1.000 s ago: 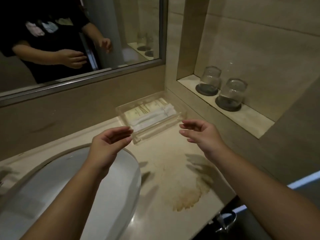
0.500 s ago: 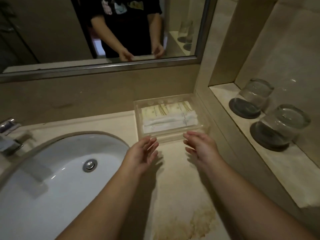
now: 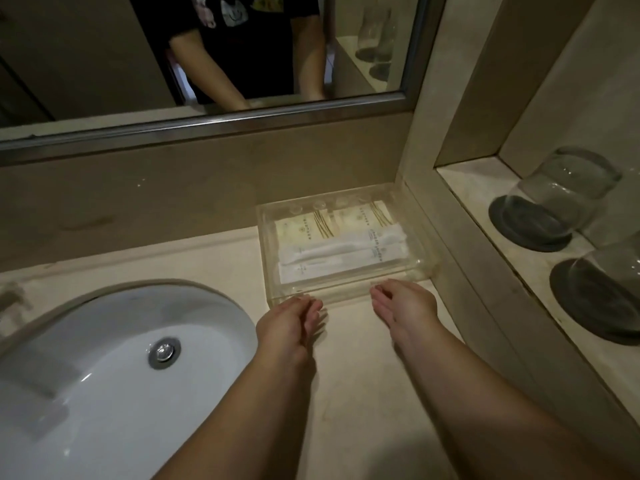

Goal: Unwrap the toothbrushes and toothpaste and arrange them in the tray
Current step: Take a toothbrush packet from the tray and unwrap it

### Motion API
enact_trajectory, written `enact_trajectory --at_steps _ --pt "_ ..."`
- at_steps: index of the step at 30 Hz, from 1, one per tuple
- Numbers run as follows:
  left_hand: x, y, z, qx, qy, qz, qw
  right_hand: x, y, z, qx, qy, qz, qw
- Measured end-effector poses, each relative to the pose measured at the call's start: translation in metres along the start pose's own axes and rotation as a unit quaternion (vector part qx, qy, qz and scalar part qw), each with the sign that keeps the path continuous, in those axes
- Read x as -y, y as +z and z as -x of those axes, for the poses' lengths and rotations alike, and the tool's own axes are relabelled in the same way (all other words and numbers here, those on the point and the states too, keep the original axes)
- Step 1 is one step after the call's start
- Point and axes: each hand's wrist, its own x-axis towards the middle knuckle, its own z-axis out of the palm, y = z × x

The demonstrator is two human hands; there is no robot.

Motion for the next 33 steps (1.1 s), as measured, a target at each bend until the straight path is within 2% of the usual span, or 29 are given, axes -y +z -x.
enact_trajectory --at_steps 5,16,23,33 --pt "-0.001 0.002 0.002 0.000 0.027 0.027 0.999 0.007 0.000 -0.008 0.002 0.023 -0.024 0.999" --pt "0.004 0.000 0.010 0.018 0.071 -0.031 0.997 -0.001 -0.008 -0.017 0.031 -0.024 -0.053 0.998" --pt "0.015 -0.011 0.026 0.021 0.066 -0.043 0.997 -0.005 -0.026 -0.009 0.042 -0.015 -0.036 0.998" --pt "0.036 -0.038 0.064 0.042 0.048 -0.118 0.991 -0.016 -0.058 0.017 0.009 0.029 -0.026 0.999"
